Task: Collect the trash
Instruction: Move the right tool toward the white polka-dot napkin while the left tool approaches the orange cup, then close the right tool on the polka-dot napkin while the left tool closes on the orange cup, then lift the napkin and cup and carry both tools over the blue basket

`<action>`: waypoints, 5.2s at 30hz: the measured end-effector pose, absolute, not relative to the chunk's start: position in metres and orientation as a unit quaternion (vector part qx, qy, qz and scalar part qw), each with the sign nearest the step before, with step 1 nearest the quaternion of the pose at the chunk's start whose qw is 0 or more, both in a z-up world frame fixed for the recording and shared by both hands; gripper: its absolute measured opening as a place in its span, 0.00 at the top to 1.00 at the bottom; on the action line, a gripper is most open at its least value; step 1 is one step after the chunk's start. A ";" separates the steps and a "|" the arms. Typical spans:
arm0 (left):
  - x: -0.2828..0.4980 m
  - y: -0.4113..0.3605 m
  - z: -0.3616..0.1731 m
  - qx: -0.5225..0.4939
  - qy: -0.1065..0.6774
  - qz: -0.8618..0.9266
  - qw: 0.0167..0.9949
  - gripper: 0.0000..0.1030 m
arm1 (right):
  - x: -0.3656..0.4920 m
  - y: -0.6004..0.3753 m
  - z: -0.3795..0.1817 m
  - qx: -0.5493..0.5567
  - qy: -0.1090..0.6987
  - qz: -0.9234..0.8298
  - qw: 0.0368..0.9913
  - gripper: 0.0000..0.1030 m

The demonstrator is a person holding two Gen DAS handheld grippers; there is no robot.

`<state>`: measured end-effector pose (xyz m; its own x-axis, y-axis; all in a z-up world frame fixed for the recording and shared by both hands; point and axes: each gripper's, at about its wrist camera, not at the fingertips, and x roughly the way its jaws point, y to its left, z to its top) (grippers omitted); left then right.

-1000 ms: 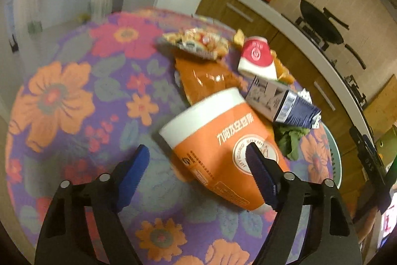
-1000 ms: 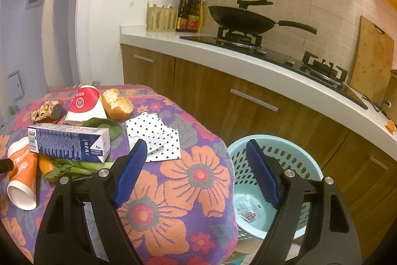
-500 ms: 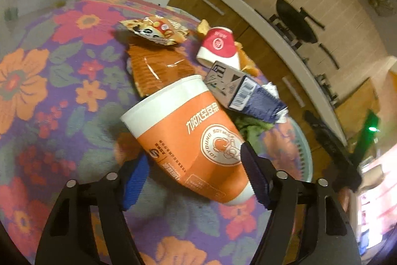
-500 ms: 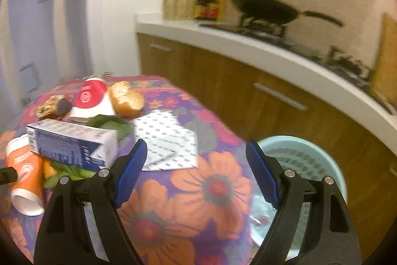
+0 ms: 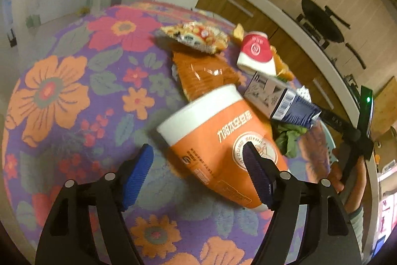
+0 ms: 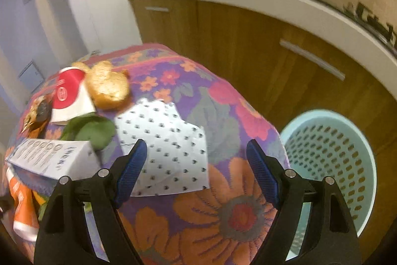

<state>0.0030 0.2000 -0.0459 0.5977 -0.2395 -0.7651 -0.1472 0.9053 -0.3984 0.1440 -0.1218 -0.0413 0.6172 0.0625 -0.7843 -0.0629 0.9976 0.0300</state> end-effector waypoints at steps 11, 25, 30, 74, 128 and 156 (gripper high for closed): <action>0.001 0.201 -0.049 -0.267 0.444 -0.077 0.852 0.24 | 0.141 -0.100 -0.046 -0.043 0.442 0.054 0.894 0.79; -0.008 0.205 -0.043 -0.321 0.403 -0.121 0.848 0.25 | 0.121 -0.117 -0.034 -0.006 0.410 0.099 0.907 0.67; -0.006 0.208 -0.045 -0.314 0.410 -0.114 0.849 0.25 | 0.104 -0.105 -0.026 -0.057 0.383 0.102 0.916 0.46; -0.007 0.209 -0.049 -0.322 0.391 -0.136 0.851 0.25 | 0.149 -0.111 -0.042 0.202 0.467 0.243 0.826 0.87; -0.034 0.145 0.024 -0.231 0.295 -0.157 0.914 0.85 | 0.070 -0.168 0.017 0.149 0.328 0.146 0.921 0.98; 0.097 -0.179 -0.010 -0.041 0.407 -0.305 0.860 0.85 | 0.030 -0.391 -0.078 0.260 0.425 -0.083 0.863 0.98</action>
<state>0.0970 -0.1786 -0.0098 0.4825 -0.5580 -0.6752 0.4912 0.8106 -0.3189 0.0299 -0.3906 -0.0779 0.6248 0.0772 -0.7770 0.3648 0.8509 0.3779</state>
